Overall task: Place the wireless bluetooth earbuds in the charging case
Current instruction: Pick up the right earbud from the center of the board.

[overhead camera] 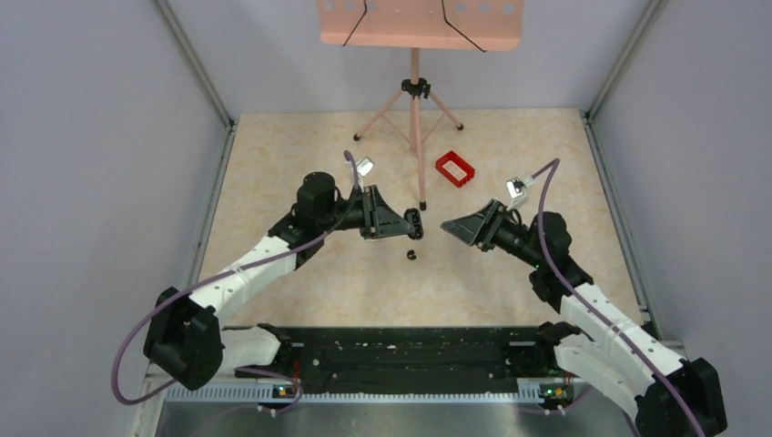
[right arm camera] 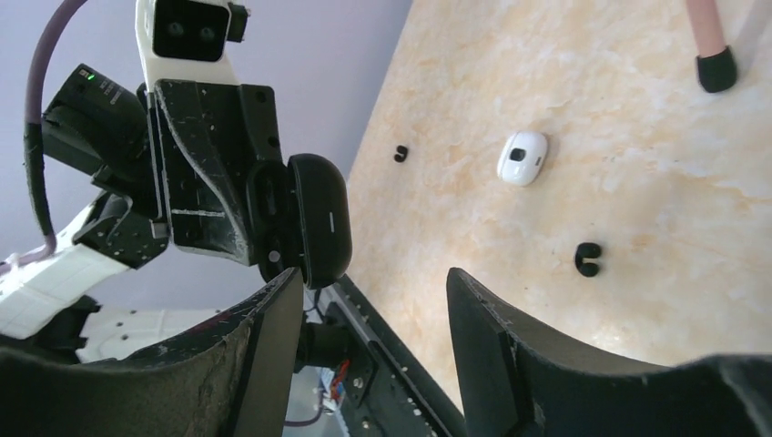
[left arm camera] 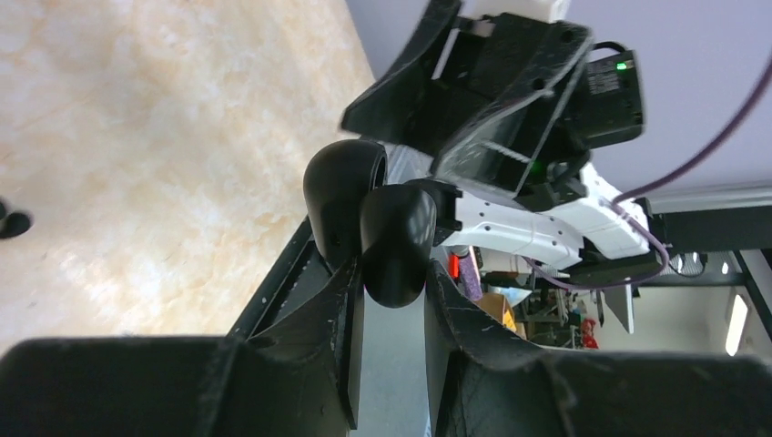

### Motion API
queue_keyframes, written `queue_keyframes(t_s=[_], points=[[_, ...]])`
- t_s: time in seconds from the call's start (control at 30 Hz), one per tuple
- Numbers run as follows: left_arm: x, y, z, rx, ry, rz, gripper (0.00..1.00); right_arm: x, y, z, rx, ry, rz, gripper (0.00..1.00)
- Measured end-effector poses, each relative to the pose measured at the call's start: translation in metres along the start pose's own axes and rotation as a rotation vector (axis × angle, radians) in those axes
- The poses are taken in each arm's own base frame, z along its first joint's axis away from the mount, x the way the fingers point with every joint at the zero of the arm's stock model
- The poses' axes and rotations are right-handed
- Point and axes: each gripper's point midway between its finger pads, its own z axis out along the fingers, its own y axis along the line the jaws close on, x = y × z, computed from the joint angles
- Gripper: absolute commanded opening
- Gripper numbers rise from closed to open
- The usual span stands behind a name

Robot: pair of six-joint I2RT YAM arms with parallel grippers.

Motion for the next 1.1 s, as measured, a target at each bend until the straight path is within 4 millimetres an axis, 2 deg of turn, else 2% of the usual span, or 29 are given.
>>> queue_keyframes(t_s=[0.13, 0.23, 0.3, 0.37, 0.53, 0.67, 0.83, 1.1], points=[[0.004, 0.022, -0.019, -0.083, -0.016, -0.038, 0.00, -0.005, -0.008, 0.000, 0.087, 0.021, -0.087, 0.51], [0.004, 0.038, -0.036, -0.163, -0.036, -0.062, 0.00, 0.001, -0.029, 0.005, 0.203, 0.072, -0.159, 0.43], [0.006, 0.048, -0.050, -0.204, -0.053, -0.069, 0.00, 0.017, -0.046, 0.011, 0.280, 0.143, -0.204, 0.38], [0.012, 0.063, -0.064, -0.239, -0.065, -0.087, 0.00, 0.042, -0.064, 0.018, 0.352, 0.242, -0.245, 0.37], [0.045, 0.097, -0.081, -0.326, -0.002, -0.162, 0.00, 0.094, -0.109, 0.025, 0.488, 0.444, -0.313, 0.34], [0.062, 0.103, -0.089, -0.370, 0.045, -0.170, 0.00, 0.110, -0.117, 0.043, 0.529, 0.523, -0.376, 0.32], [0.067, 0.104, -0.097, -0.399, 0.045, -0.151, 0.00, 0.124, -0.118, 0.073, 0.531, 0.565, -0.421, 0.29], [0.065, 0.105, -0.104, -0.428, 0.017, -0.139, 0.00, 0.138, -0.148, 0.081, 0.620, 0.607, -0.418, 0.29]])
